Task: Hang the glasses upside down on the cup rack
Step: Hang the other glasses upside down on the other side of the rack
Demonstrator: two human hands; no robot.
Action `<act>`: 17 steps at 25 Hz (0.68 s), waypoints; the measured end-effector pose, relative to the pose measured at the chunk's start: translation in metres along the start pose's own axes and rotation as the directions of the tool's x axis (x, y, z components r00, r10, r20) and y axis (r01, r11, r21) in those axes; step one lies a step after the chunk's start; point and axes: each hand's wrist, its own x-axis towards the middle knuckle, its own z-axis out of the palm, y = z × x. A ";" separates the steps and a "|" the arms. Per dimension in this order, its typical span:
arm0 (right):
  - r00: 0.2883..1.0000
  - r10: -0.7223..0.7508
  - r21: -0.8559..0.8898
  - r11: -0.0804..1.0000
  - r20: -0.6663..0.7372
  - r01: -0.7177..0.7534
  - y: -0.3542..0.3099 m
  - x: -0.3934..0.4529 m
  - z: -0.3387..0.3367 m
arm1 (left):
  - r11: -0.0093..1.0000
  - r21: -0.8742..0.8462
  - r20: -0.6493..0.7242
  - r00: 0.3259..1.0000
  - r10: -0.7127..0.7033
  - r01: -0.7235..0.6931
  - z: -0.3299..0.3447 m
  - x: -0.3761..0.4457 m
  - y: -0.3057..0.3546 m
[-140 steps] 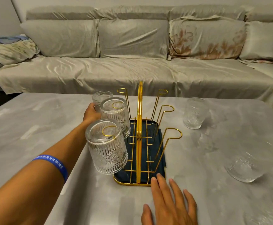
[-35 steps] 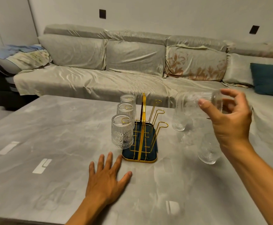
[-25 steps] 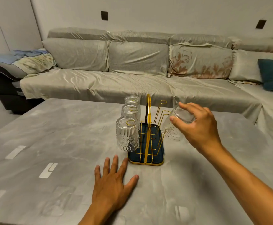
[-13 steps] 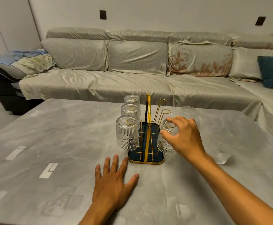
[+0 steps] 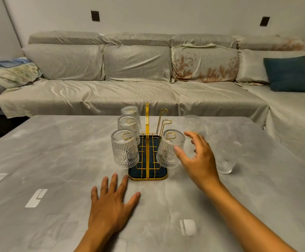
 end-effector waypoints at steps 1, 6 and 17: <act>0.984 0.064 0.060 0.997 -0.164 -0.055 0.013 -0.011 -0.009 | 1.000 0.003 -0.001 1.000 0.001 -0.001 0.000 0.000 0.000; 0.678 0.625 0.257 0.779 -0.388 -0.571 0.093 -0.019 -0.043 | 1.000 0.024 0.003 1.000 0.003 -0.003 -0.001 0.000 0.001; 0.692 0.721 0.091 0.691 -0.026 -0.717 0.142 0.005 -0.044 | 1.000 0.009 0.016 1.000 -0.008 0.008 0.000 -0.001 0.000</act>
